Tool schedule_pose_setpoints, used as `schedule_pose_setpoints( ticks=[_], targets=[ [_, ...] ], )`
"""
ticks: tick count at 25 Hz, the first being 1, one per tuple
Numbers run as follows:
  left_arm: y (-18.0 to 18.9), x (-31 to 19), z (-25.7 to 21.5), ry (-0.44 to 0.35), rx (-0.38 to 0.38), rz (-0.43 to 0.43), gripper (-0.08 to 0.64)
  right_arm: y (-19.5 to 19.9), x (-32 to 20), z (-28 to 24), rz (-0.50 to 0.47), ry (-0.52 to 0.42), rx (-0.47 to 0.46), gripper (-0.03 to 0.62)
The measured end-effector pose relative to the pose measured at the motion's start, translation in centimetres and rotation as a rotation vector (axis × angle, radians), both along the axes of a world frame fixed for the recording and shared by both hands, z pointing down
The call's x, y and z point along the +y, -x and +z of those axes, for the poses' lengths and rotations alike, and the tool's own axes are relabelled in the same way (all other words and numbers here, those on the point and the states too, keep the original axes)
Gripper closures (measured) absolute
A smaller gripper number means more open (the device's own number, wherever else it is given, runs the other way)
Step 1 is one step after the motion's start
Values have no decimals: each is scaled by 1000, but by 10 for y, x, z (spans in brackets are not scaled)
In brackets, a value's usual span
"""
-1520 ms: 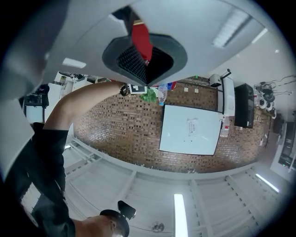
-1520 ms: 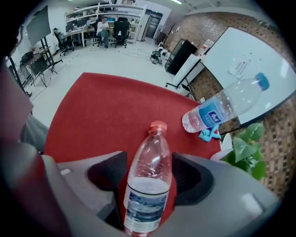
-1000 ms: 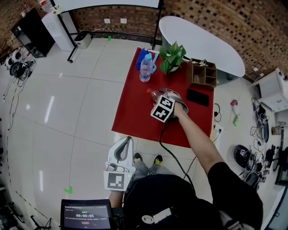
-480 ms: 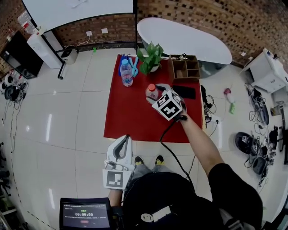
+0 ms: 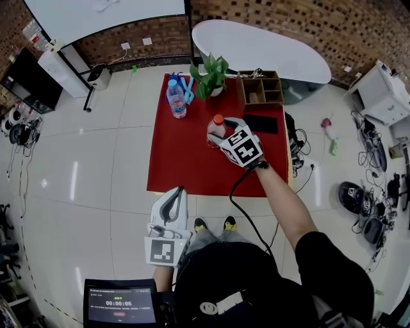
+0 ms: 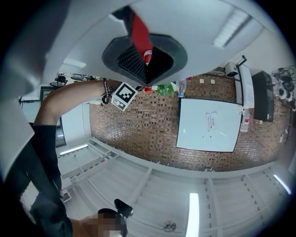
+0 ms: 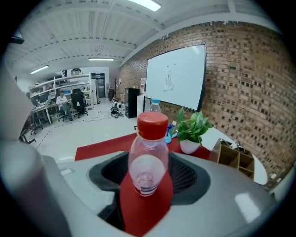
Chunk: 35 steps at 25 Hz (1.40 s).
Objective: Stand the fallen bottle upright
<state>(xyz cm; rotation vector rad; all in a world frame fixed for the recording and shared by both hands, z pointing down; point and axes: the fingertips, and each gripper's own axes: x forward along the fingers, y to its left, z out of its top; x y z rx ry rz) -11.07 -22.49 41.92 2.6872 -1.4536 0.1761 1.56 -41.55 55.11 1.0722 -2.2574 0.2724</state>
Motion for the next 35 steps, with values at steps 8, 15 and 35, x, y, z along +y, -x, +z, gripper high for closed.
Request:
schedule_pose_setpoints(
  ticks=[8,15,35],
  targets=[
    [-2,4,-3,-10,1,-5,554,-1,1,-9,37,-22,-65,314],
    [-9,6,-10,-21,-3,8,554,-7,23,-53,40,-98,-142,314],
    [-88,44,-17,-34,-31,115,554,-46,225,-91,92,-150,-523,589]
  ],
)
